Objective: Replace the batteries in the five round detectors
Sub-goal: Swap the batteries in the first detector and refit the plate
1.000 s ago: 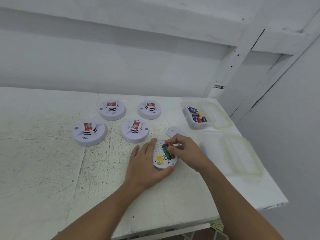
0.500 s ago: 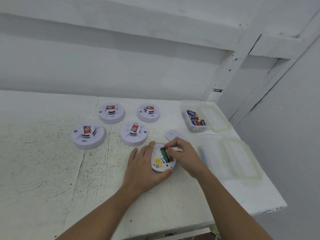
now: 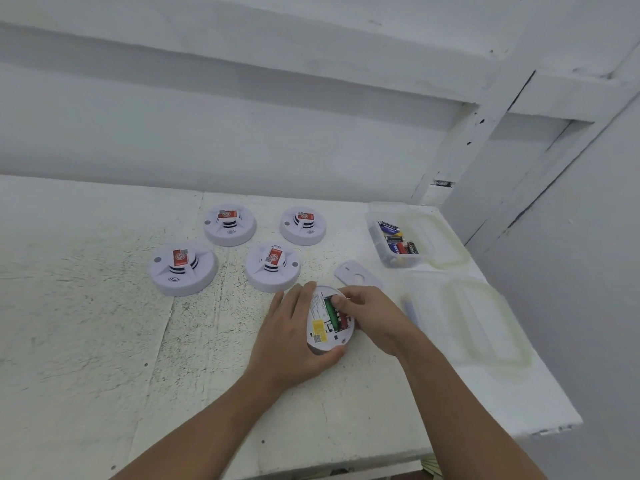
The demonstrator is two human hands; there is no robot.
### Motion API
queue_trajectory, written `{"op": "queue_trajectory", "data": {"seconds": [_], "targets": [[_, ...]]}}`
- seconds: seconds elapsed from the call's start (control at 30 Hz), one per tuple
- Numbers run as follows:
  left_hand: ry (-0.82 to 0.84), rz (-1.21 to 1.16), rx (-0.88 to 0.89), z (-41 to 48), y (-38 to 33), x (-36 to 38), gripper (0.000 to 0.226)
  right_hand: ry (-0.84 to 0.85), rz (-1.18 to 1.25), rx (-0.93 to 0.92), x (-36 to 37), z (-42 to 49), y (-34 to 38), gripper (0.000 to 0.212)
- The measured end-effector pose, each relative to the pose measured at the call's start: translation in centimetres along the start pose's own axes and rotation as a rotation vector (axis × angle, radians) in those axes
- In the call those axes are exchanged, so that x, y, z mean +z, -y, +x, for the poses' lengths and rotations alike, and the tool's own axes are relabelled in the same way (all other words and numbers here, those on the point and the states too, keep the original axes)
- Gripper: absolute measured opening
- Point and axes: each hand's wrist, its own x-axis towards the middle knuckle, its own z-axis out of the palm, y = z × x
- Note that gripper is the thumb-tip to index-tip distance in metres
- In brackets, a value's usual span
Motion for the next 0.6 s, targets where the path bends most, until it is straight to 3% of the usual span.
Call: {"op": "queue_trajectory", "data": {"seconds": [0.3, 0.4, 0.6], "targets": [[-0.271, 0.028, 0.185, -0.8, 0.0, -0.2, 0.089, 0.109, 0.109, -0.096, 0.6, -3.3, 0.6, 0.032], [-0.305, 0.010, 0.204, -1.0, -0.2, -0.7, 0.090, 0.133, 0.210, -0.074, 1.1, -4.1, 0.5, 0.030], [-0.323, 0.021, 0.228, -1.2, -0.3, -0.9, 0.092, 0.097, 0.185, -0.170, 1.8, -4.7, 0.0, 0.035]]}}
